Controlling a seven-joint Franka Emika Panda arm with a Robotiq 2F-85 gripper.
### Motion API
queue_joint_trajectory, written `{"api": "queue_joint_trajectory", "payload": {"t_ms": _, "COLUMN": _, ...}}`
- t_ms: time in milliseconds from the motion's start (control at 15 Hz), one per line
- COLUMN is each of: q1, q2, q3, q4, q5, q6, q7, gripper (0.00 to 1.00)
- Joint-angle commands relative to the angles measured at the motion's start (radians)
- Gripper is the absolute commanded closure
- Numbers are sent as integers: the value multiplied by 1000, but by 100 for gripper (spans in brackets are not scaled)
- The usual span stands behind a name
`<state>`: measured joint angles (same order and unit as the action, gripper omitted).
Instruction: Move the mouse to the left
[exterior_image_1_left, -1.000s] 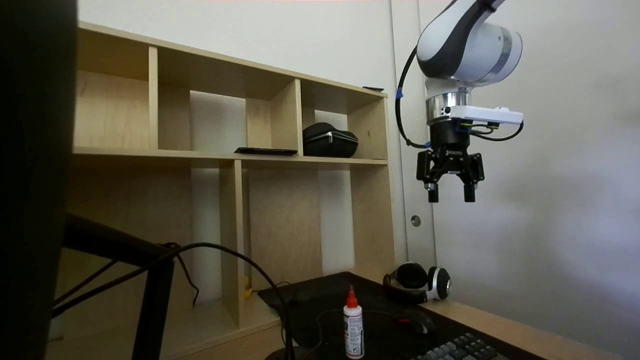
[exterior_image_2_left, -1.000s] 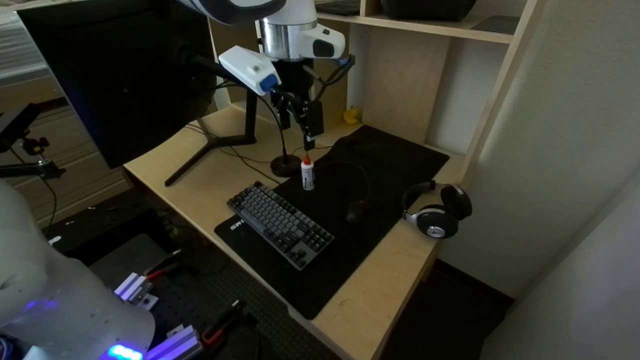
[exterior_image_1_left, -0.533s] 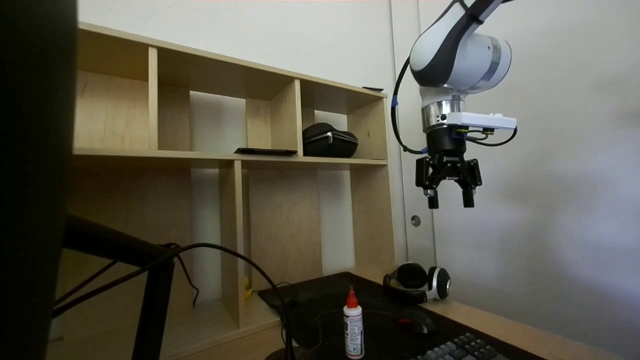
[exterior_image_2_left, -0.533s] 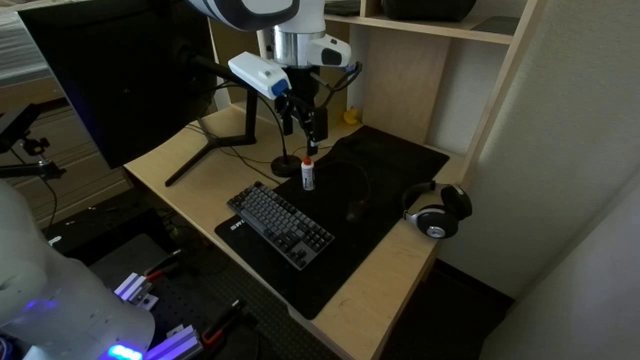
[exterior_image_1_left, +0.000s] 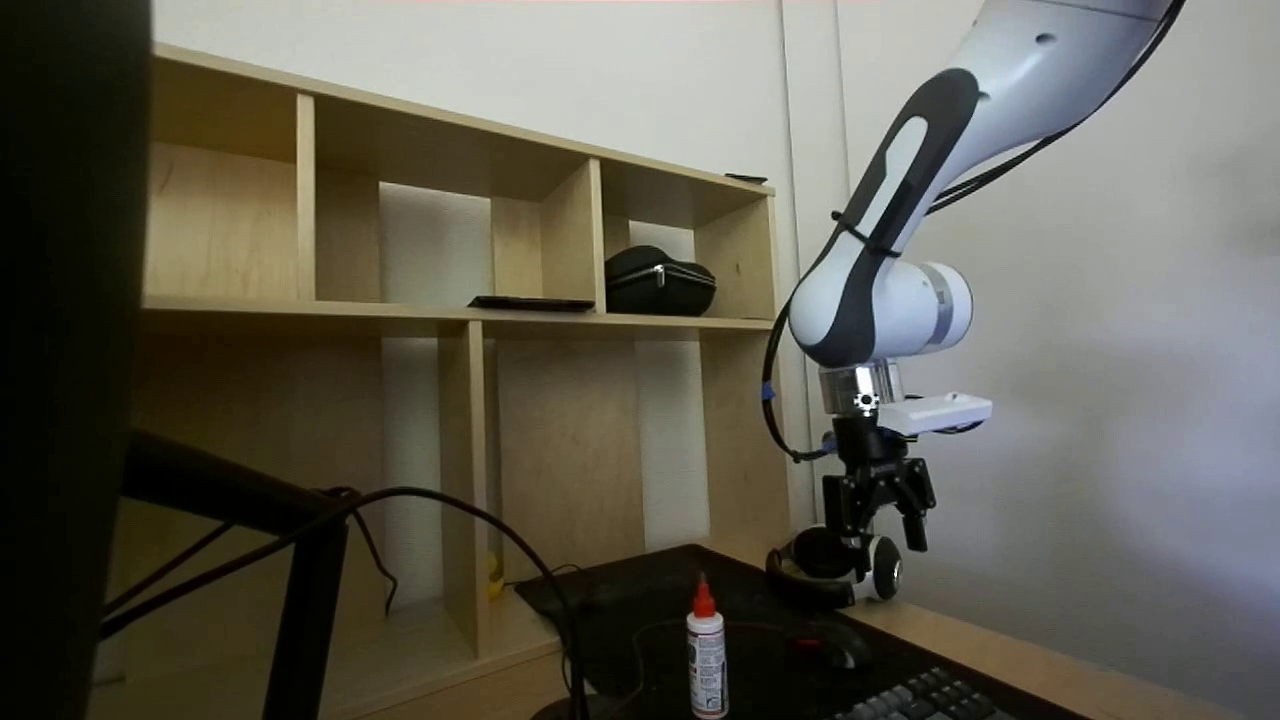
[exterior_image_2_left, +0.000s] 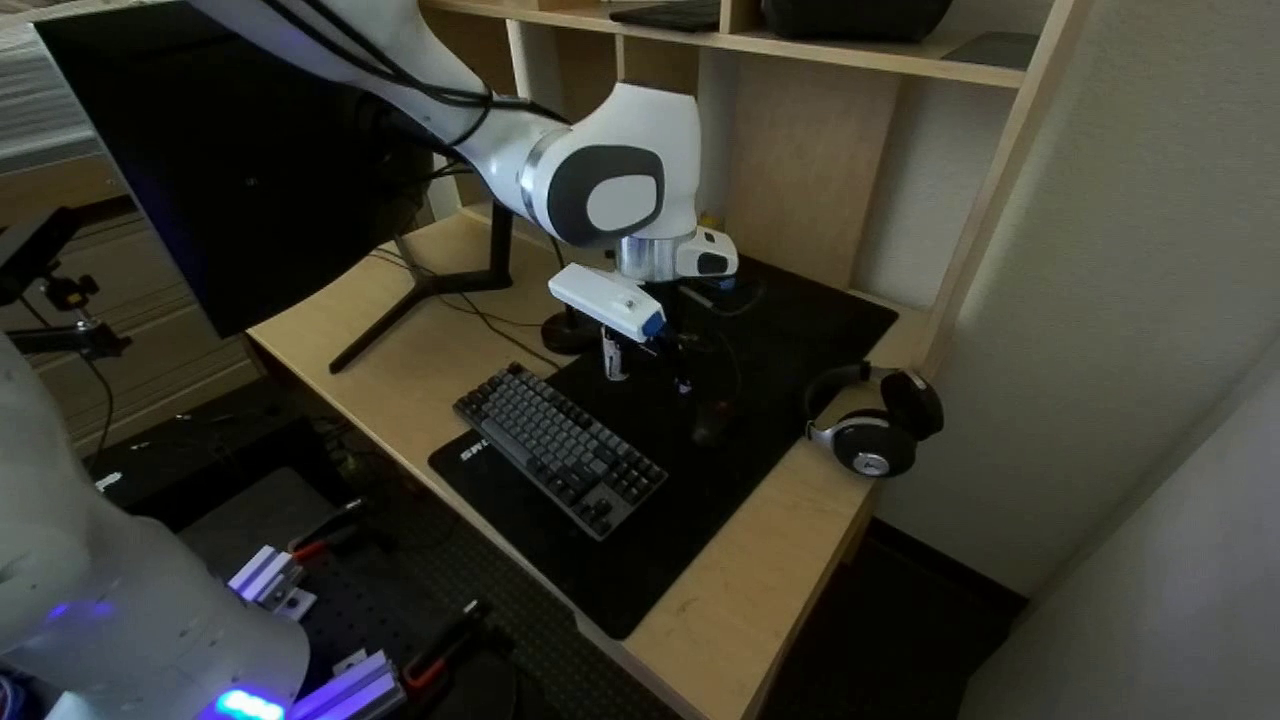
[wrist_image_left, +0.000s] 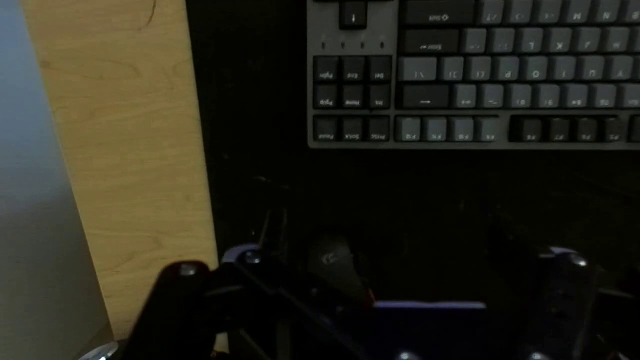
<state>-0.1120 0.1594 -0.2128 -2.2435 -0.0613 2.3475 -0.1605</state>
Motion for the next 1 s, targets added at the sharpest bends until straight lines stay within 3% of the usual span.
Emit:
{"api": "queue_joint_trajectory", "payload": {"t_ms": 0, "q1": -23, "q2": 8, "q3": 23, "q4": 4, "q5": -6, "q6": -3, "q7": 5, "gripper": 0}}
{"api": "queue_joint_trajectory", "payload": {"t_ms": 133, "q1": -22, "q2": -5, "q3": 25, "q4": 3, "q5": -5, "q6": -6, "q7": 5, "gripper": 0}}
{"api": "queue_joint_trajectory", "payload": {"t_ms": 267, "q1": 0, "q2": -50, "q3": 18, "q4": -68, "q5": -156, "q6": 27, "q7": 26, "gripper": 0}}
{"api": "queue_joint_trajectory", "payload": {"t_ms": 600, "q1": 2, "q2": 69, "q3": -17, "q4": -100, "q5": -500, "q6": 383, "q7": 151, "gripper": 0}}
{"api": "queue_joint_trajectory", "payload": {"t_ms": 667, "q1": -1, "q2": 95, "q3": -27, "q4": -94, "q5": -524, "q6": 454, "q7": 173, "gripper": 0}}
{"api": "queue_joint_trajectory", "payload": {"t_ms": 800, "q1": -5, "q2": 159, "q3": -35, "q4": -62, "q5": -488, "q6": 550, "q7": 199, "gripper": 0}}
{"api": "queue_joint_trajectory", "payload": {"t_ms": 933, "q1": -34, "q2": 190, "q3": 4, "q4": -50, "q5": -344, "q6": 578, "q7": 146, "gripper": 0}}
